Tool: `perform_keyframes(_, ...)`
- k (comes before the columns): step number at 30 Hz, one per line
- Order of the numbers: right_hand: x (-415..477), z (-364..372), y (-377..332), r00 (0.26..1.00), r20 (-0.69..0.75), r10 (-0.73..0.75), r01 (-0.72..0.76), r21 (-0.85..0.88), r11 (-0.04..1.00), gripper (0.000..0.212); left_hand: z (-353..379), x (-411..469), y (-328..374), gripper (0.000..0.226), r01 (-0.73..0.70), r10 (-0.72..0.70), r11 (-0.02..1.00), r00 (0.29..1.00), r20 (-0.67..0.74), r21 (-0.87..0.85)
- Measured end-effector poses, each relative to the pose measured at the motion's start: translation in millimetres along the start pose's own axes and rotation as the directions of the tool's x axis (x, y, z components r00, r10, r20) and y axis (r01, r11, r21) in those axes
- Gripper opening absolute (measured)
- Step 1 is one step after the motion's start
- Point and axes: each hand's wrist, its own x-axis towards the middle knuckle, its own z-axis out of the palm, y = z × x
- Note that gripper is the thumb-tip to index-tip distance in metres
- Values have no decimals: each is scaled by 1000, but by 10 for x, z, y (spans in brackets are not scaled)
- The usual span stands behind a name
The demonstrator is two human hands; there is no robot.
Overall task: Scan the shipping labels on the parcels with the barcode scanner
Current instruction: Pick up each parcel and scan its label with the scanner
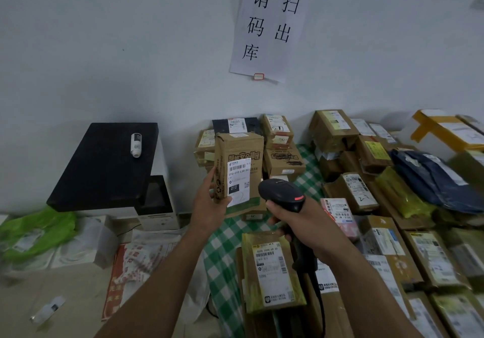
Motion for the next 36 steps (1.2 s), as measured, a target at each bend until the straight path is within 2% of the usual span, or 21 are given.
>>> perform_keyframes(5,-194,-218,116,994,-13,106,-105,92,990,19,127,-100,44,90,-13,14,999,1000,13,-30)
perform_keyframes(10,-538,-560,296,975,-142,168,-137,205,969,18,457,-150,253,85,-56,60,998,990,124,-32)
perform_keyframes(14,-767,-917,373,954,-238,180,-136,188,973,21,831,-93,497,78,-80,81,997,969,234,-11)
perform_keyframes(16,-834,-1100,348,948,-270,168,-130,152,980,22,1050,-24,596,80,-28,32,999,959,282,-19)
perform_keyframes(19,-848,-1361,288,941,-303,152,-125,108,986,21,1423,89,724,75,127,-92,989,920,381,-70)
perform_keyframes(21,-800,-1533,267,929,-338,153,-126,101,987,21,1717,139,788,73,204,-155,977,874,460,-59)
perform_keyframes(24,-687,-1779,255,915,-377,147,-114,108,988,18,2162,157,812,83,283,-240,959,798,553,8)
perform_keyframes(29,-450,-2026,354,901,-404,158,-117,125,985,18,2695,118,802,73,118,-195,980,761,619,162)
perform_keyframes(36,-231,-2097,468,901,-399,172,-78,240,968,20,3126,156,479,57,51,-223,963,702,677,264)
